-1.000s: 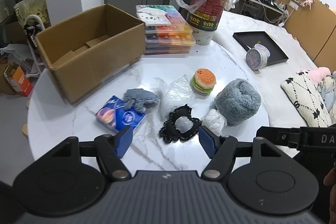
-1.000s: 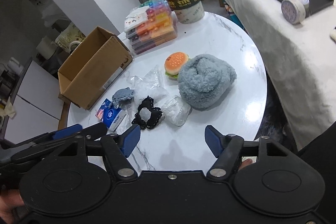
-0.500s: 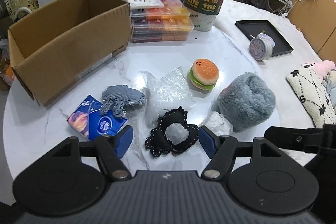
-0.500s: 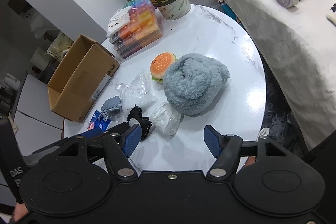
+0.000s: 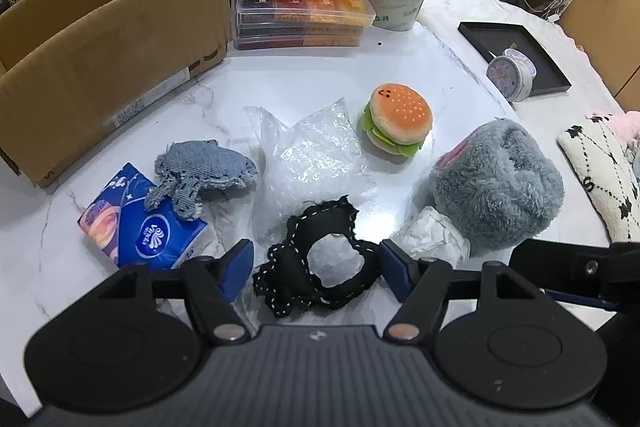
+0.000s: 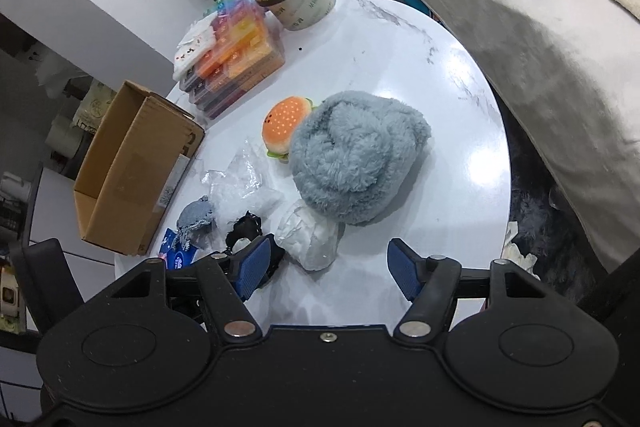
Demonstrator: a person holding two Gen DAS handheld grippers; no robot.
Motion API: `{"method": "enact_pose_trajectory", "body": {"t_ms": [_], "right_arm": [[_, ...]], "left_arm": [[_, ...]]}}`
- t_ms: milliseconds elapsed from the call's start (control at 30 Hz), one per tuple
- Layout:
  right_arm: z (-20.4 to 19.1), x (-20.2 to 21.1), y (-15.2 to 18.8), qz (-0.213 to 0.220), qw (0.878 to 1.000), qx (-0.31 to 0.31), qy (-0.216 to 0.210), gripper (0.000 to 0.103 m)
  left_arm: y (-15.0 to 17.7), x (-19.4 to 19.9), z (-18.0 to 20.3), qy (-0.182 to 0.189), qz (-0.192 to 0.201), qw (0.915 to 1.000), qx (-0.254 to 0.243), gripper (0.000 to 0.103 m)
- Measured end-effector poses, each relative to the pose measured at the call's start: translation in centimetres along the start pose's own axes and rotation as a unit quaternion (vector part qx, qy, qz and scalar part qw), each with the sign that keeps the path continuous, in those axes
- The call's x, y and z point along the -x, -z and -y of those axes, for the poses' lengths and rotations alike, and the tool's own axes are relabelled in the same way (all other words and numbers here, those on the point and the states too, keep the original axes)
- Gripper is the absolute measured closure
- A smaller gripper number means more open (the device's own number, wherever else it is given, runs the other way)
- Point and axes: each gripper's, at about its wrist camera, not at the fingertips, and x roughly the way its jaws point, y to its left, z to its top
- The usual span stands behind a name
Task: Organize soft objects
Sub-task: 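Lower the left tool onto the black lace scrunchie and close it, then close the right tool on the white paper ball while the left holds the scrunchie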
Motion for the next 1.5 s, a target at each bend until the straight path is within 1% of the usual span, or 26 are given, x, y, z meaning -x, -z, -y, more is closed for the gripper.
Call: {"method": "enact_pose_trajectory", "body": {"t_ms": [33, 100, 133, 200, 267, 300, 367, 567, 800, 933, 1000, 1200, 1367, 1400, 1433, 1467, 1500], "right_arm": [[0.0, -0.1, 0.0, -0.001, 1.0, -0.001, 0.001, 0.039], [0.0, -0.2, 0.0, -0.002, 1.0, -0.001, 0.002, 0.039], [-0.1, -0.3, 0.0, -0.002, 1.0, -0.001, 0.003, 0.039], [-0.2, -0.5, 0.0, -0.004, 1.0, -0.001, 0.005, 0.039], [-0.5, -0.7, 0.1, -0.006, 1.0, -0.001, 0.003, 0.039], [-0.7, -0.7, 0.1, -0.004, 1.0, 0.001, 0.003, 0.039], [-0.9, -1.0, 0.1, -0.002, 1.0, 0.002, 0.007, 0.039], [-1.1, -2.5, 0.3, -0.013, 1.0, -0.015, 0.014, 0.038], [-1.7, -4.0, 0.1, -0.014, 0.999, -0.03, 0.027, 0.037], [-1.8, -4.9, 0.2, -0.015, 0.998, -0.042, 0.037, 0.036], [-1.9, -5.2, 0.2, -0.013, 0.998, -0.046, 0.04, 0.033], [-2.8, -5.9, 0.1, -0.006, 0.997, -0.048, 0.052, 0.028], [-4.3, -6.5, -0.1, 0.007, 0.996, -0.037, 0.085, 0.027], [-4.8, -6.7, 0.0, 0.008, 0.995, -0.028, 0.095, 0.028], [-5.1, -6.7, 0.1, 0.008, 0.994, -0.018, 0.105, 0.032], [-5.5, -6.8, 0.2, 0.008, 0.994, -0.01, 0.109, 0.045], [-5.8, -6.8, 0.3, 0.004, 0.994, -0.006, 0.108, 0.054]], "left_arm": [[0.1, 0.1, 0.0, -0.001, 0.004, 1.0, -0.003, 0.049], [0.1, 0.1, -0.1, -0.002, 0.007, 1.0, 0.0, 0.056], [0.1, 0.2, -0.2, 0.0, 0.007, 1.0, 0.005, 0.061], [0.1, 0.5, -0.6, 0.003, 0.009, 0.9999, 0.014, 0.066], [0.1, 1.0, -0.8, 0.005, 0.012, 0.9997, 0.021, 0.076], [0.1, 1.2, -0.8, 0.006, 0.013, 0.9996, 0.023, 0.077], [0.2, 1.6, -1.2, 0.006, 0.015, 0.9994, 0.03, 0.083], [0.6, 2.4, -2.1, 0.018, 0.015, 0.9981, 0.057, 0.084], [1.0, 3.8, -2.7, 0.029, 0.019, 0.9971, 0.068, 0.084], [1.2, 4.8, -3.1, 0.028, 0.027, 0.9967, 0.071, 0.084], [1.1, 5.3, -3.3, 0.027, 0.03, 0.9965, 0.074, 0.084], [1.1, 6.5, -4.3, 0.021, 0.037, 0.9956, 0.083, 0.084], [0.7, 7.6, -5.2, 0.016, 0.046, 0.9947, 0.091, 0.084], [0.7, 7.9, -5.3, 0.014, 0.048, 0.9945, 0.092, 0.084], [0.6, 8.1, -5.5, 0.013, 0.051, 0.9943, 0.093, 0.084], [0.5, 8.3, -5.6, 0.011, 0.054, 0.9941, 0.094, 0.084], [0.4, 8.6, -5.8, 0.009, 0.057, 0.9939, 0.094, 0.084]]}}
